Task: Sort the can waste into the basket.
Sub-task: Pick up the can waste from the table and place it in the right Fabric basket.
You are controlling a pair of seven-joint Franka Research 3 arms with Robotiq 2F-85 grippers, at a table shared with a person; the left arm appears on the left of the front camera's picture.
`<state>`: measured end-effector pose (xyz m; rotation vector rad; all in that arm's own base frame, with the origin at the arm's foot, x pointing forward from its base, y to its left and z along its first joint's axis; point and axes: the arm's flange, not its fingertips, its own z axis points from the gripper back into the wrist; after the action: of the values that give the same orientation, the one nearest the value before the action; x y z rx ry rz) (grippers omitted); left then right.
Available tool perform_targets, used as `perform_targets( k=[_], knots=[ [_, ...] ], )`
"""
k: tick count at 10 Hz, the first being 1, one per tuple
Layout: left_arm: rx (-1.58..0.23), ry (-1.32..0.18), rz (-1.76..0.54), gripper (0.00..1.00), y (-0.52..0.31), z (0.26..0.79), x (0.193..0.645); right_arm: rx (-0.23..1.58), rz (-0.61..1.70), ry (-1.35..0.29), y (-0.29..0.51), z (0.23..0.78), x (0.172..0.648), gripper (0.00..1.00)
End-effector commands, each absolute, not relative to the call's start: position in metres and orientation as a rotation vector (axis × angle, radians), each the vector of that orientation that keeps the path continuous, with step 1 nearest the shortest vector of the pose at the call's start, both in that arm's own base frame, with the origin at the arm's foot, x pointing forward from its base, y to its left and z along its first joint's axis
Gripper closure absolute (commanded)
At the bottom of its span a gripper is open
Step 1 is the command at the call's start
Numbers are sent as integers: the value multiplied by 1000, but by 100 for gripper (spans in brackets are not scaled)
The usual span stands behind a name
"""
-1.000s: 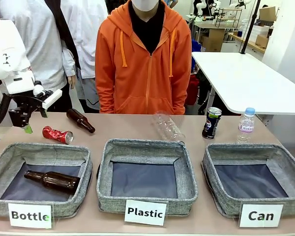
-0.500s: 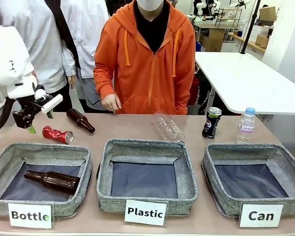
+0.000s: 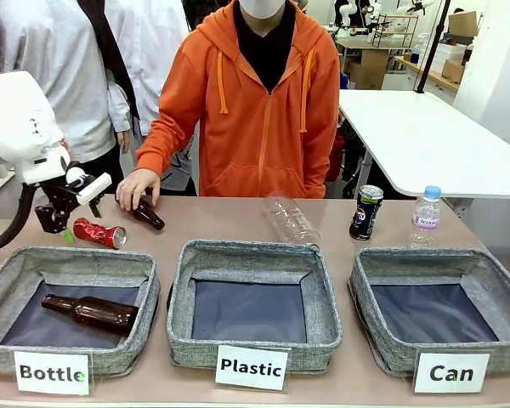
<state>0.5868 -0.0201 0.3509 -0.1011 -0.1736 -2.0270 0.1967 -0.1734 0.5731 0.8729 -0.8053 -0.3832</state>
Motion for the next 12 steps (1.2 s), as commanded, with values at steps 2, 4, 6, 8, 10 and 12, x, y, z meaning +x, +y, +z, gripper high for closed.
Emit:
perform_targets(
  k=[2,4,6,8,10,12],
  knots=[
    [-169,-99,-1972,0,-21,339,615,894,-374,-819,-172,576,199,0],
    [-104,-193,-1911,0,17,383,577,894,-374,-819,-172,576,199,0],
    [81,-532,-1852,0,82,451,458,894,-374,-819,-172,576,199,0],
    [38,-685,-1768,0,136,464,369,894,-374,-819,-172,576,199,0],
    [-12,-851,-1600,0,207,457,326,894,-374,-819,-172,576,199,0],
    [-81,-921,-1568,0,238,448,318,894,-374,-819,-172,576,199,0]
  ],
)
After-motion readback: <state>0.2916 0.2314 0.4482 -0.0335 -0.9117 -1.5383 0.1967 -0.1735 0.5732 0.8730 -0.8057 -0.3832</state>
